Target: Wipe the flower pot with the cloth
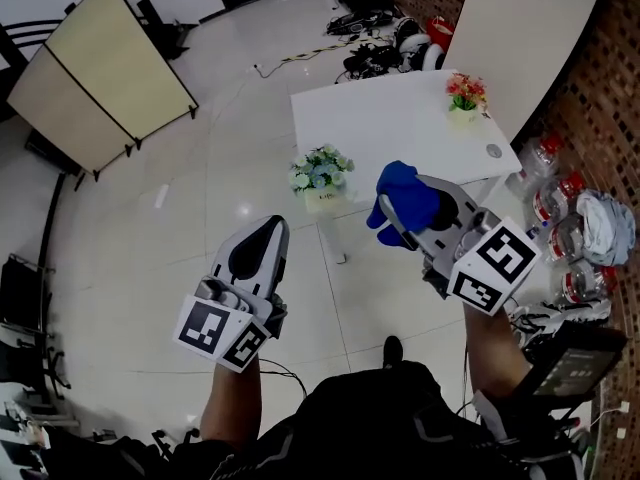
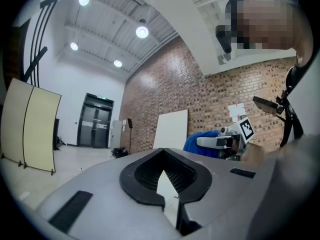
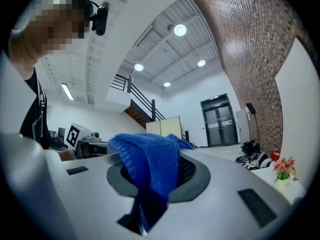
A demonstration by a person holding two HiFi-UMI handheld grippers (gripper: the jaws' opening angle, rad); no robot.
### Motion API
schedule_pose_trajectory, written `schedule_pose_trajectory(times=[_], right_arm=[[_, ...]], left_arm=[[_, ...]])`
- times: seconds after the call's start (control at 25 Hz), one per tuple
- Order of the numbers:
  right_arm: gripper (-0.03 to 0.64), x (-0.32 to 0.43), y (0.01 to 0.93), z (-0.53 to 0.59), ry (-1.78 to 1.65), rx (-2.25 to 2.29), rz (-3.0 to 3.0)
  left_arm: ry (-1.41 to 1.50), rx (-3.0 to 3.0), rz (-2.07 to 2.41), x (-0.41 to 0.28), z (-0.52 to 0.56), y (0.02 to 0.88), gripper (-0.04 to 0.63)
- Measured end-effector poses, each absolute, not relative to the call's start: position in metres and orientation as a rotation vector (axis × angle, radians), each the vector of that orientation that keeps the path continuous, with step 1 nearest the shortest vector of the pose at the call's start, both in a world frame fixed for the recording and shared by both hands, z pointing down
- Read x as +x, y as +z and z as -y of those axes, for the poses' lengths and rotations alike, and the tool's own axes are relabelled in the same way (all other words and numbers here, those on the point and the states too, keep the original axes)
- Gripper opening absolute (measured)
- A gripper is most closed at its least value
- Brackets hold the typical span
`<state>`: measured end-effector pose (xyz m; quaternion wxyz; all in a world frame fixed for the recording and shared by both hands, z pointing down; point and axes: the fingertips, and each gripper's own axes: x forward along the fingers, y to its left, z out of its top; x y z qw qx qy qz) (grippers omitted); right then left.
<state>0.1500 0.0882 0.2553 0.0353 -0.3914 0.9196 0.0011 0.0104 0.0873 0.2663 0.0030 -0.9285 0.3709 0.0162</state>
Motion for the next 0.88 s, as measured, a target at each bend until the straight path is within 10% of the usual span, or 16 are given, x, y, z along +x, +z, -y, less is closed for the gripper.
schedule_pose_trajectory(times=[0.88], right_arm=[[0.081,0.097,0.244,-0.25,0.033,-1.308,-2.822]], left_arm=[[0.163,-2.969,-1.107,-0.04,-0.231,0.249,0.005]])
